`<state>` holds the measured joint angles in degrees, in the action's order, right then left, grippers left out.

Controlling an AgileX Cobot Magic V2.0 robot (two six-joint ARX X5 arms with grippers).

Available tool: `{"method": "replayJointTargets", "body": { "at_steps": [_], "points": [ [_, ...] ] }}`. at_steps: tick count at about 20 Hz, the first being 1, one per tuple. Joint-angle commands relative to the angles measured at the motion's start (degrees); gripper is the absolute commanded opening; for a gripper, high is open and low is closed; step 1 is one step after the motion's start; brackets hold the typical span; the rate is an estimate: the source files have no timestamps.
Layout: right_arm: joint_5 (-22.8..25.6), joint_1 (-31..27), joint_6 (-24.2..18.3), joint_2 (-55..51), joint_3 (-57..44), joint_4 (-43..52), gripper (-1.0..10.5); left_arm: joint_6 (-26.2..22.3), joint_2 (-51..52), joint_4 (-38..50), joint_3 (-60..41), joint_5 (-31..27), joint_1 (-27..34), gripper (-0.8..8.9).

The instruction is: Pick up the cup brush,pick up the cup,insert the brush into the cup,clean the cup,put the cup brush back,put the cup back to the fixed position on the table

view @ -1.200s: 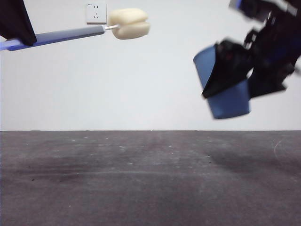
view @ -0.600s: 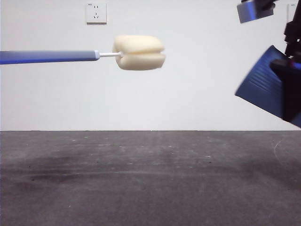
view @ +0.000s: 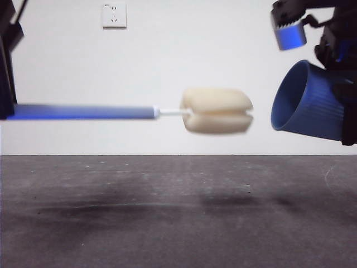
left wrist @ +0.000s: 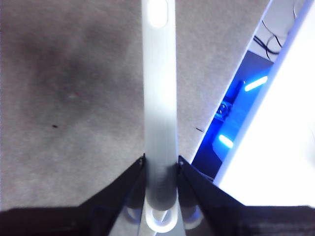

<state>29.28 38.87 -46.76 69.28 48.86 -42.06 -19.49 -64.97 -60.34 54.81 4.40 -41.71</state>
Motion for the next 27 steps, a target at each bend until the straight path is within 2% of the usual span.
{"method": "replayJointTargets", "body": {
  "at_steps": [1,5,12,15,22,27],
  "points": [
    [1.88,1.42,-2.89,2.54,0.17,1.31,-0.2,-0.15,-1.60,1.03,0.02,0.15,-1.36,-0.08],
    [2.67,3.67,-4.44,6.36,0.17,4.20,-0.2,-0.04,-2.16,2.82,0.02,0.17,-1.95,-0.08],
    [2.84,7.78,-9.97,8.66,0.17,9.11,-0.2,0.02,-3.87,4.28,0.02,0.52,-2.38,-0.08],
    [2.82,9.79,-11.37,9.51,0.17,11.32,-0.2,1.77,-6.29,7.23,0.02,4.15,-2.45,-0.08],
    [2.84,14.38,-11.78,12.94,0.17,13.81,-0.2,6.43,-10.73,15.50,0.02,7.96,-2.45,-0.08],
    [4.33,16.04,-11.56,13.16,0.17,14.56,-0.2,7.69,-10.71,13.84,0.02,7.21,-2.45,-0.08]
  ]
}}
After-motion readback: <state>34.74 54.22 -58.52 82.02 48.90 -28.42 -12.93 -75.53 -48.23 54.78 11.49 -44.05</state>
